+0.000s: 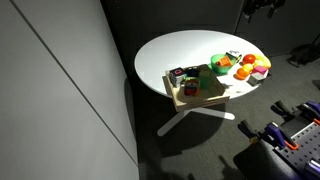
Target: Put the toy orange in the bowl
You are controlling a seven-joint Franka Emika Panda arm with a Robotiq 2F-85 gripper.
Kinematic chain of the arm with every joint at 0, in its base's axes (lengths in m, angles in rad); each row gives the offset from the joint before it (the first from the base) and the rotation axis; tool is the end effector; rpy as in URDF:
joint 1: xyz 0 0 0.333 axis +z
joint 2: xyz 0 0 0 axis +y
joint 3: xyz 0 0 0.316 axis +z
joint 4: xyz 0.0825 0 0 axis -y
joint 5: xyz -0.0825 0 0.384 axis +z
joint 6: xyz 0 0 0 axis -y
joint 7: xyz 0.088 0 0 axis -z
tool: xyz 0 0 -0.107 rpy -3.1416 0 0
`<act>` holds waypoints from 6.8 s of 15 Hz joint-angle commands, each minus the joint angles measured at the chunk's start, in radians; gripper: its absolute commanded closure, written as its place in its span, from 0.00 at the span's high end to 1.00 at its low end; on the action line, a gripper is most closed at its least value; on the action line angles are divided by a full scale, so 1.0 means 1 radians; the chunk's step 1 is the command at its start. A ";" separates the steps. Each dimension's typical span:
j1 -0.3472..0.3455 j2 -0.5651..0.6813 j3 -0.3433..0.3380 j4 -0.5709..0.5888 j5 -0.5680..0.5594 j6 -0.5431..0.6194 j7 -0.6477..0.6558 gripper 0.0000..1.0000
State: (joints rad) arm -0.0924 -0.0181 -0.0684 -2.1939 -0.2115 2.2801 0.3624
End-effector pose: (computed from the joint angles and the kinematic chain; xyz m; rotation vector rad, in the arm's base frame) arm 0.5307 -0.0912 0.4030 2.9239 -0.5829 0.1796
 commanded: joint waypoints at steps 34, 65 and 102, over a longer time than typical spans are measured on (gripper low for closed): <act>-0.058 0.164 -0.098 -0.098 0.059 0.104 -0.306 1.00; -0.103 0.385 -0.011 -0.060 0.328 0.271 -0.599 1.00; -0.142 0.560 0.031 0.032 0.297 0.379 -0.619 0.51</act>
State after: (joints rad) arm -0.1975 0.5819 -0.0628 -2.1581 0.0915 2.6994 -0.2401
